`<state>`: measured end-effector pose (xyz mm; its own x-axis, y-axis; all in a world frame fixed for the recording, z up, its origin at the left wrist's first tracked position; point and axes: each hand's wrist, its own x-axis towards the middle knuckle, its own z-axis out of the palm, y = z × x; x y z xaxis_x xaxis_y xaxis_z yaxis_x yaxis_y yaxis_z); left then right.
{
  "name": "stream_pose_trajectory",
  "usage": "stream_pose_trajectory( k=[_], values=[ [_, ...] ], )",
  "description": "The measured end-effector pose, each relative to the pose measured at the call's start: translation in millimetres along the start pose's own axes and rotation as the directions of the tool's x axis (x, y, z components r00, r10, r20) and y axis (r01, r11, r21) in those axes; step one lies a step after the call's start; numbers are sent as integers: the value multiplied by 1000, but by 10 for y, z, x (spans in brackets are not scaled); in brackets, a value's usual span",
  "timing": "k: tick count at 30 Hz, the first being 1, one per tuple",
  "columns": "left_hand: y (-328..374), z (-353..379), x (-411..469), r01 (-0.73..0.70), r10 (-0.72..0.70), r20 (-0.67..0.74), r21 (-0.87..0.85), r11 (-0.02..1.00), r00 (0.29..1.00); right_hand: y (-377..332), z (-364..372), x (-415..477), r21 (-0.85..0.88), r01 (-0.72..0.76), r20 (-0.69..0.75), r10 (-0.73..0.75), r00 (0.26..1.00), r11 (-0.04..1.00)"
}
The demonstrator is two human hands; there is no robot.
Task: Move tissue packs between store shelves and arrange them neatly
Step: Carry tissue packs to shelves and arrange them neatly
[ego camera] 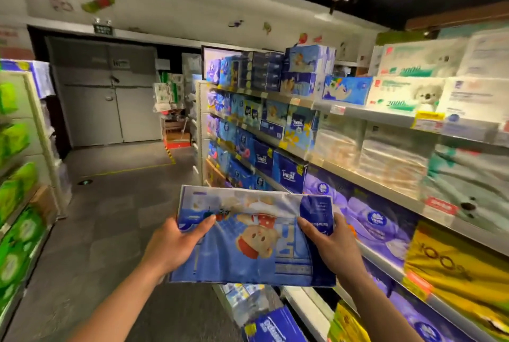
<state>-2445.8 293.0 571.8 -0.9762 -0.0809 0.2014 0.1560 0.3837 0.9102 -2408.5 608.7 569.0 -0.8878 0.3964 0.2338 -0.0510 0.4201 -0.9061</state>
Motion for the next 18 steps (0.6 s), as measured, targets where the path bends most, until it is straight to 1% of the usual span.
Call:
stream_pose_trajectory(
  k=[4, 10, 13, 14, 18],
  values=[
    [113, 46, 1299, -77, 77, 53, 3, 997, 996, -184, 450, 992, -28, 51, -78, -53, 996, 998],
    [69, 420, 3252, -202, 211, 105, -89, 975, 972, -248, 1073, 2643, -69, 107, -157, -117, 981, 992],
    [-17, 600, 4256, -230, 243, 86, -138, 963, 966, -343, 1375, 3564, -120, 170, -178, -190, 965, 978],
    [-3, 629, 4437, -233, 246, 84, -137, 963, 966, -397, 1399, 3702, -129, 178, -182, -200, 963, 976],
    [39, 701, 5725, -262, 275, 93, -130, 956, 957, -624, 1800, 4826, -168, 176, -229, -212, 950, 970]
  ],
)
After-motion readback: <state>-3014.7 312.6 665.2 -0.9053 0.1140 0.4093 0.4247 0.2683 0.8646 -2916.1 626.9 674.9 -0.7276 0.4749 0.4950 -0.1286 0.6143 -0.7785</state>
